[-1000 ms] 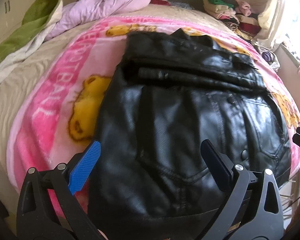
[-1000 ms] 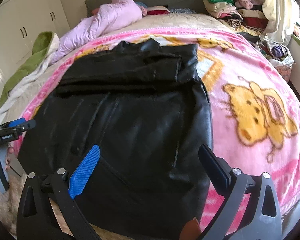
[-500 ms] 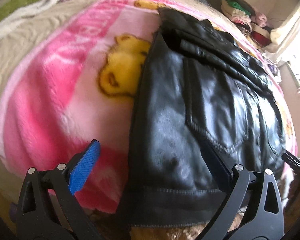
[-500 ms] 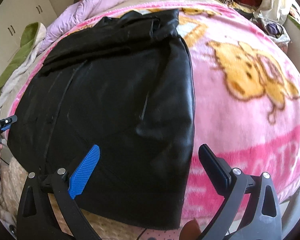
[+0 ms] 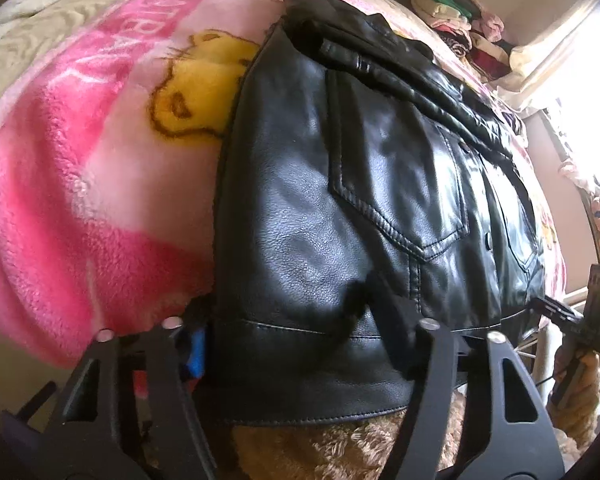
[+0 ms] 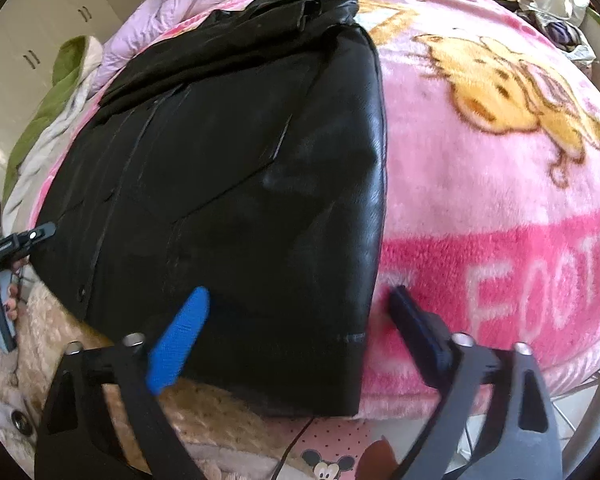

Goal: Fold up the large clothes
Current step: 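Grasp the jacket hem with the right gripper while the left gripper grasps it too, then lift the hem with both grippers and fold it over toward the collar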

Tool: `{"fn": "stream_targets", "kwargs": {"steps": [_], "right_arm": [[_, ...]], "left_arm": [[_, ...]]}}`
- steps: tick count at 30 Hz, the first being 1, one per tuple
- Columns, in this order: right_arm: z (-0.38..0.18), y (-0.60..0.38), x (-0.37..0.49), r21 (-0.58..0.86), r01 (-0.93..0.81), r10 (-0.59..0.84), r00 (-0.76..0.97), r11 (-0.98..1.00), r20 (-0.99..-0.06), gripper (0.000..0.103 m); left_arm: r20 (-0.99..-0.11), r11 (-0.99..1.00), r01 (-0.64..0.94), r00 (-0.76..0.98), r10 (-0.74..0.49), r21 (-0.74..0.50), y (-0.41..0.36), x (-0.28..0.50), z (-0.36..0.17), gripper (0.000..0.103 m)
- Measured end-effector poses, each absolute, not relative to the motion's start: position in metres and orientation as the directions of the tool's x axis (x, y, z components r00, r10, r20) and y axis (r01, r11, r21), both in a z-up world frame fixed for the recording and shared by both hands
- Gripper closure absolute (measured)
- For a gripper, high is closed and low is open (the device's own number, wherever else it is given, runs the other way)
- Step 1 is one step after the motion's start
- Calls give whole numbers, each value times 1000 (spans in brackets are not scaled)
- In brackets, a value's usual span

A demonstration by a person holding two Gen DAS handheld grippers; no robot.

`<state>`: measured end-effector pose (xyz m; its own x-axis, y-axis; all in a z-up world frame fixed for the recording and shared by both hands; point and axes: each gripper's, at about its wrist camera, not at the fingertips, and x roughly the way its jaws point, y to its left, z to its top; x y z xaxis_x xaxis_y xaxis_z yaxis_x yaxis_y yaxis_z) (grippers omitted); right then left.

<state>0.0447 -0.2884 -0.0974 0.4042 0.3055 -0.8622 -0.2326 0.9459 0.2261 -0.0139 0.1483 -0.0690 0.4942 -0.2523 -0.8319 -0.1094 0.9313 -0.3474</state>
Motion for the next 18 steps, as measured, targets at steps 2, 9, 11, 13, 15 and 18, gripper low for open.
{"fn": "stream_targets", "kwargs": {"steps": [2, 9, 11, 13, 15, 18], "right_arm": [[-98, -289, 42, 255, -247, 337, 394, 935, -855, 40], [-64, -300, 24, 370, -295, 470, 448, 881, -761, 87], [-49, -306, 19, 415, -314, 520, 457, 854, -722, 87], [-33, -312, 11, 446, -336, 558, 470, 830, -684, 88], [-20, -317, 4, 453, -361, 579, 486, 815, -655, 88], [4, -326, -8, 456, -397, 604, 521, 797, -603, 88]], "left_arm": [[-821, 926, -105, 506, -263, -362, 150, -14, -67, 65], [-769, 922, -46, 569, -291, -384, 147, -17, -43, 89], [-740, 907, -36, 593, -318, -419, 150, -23, -32, 90], [-711, 894, -25, 616, -339, -447, 153, -28, -20, 90], [-677, 882, -9, 645, -355, -471, 157, -35, -3, 90], [-634, 874, 18, 681, -367, -486, 159, -39, 20, 90]]}}
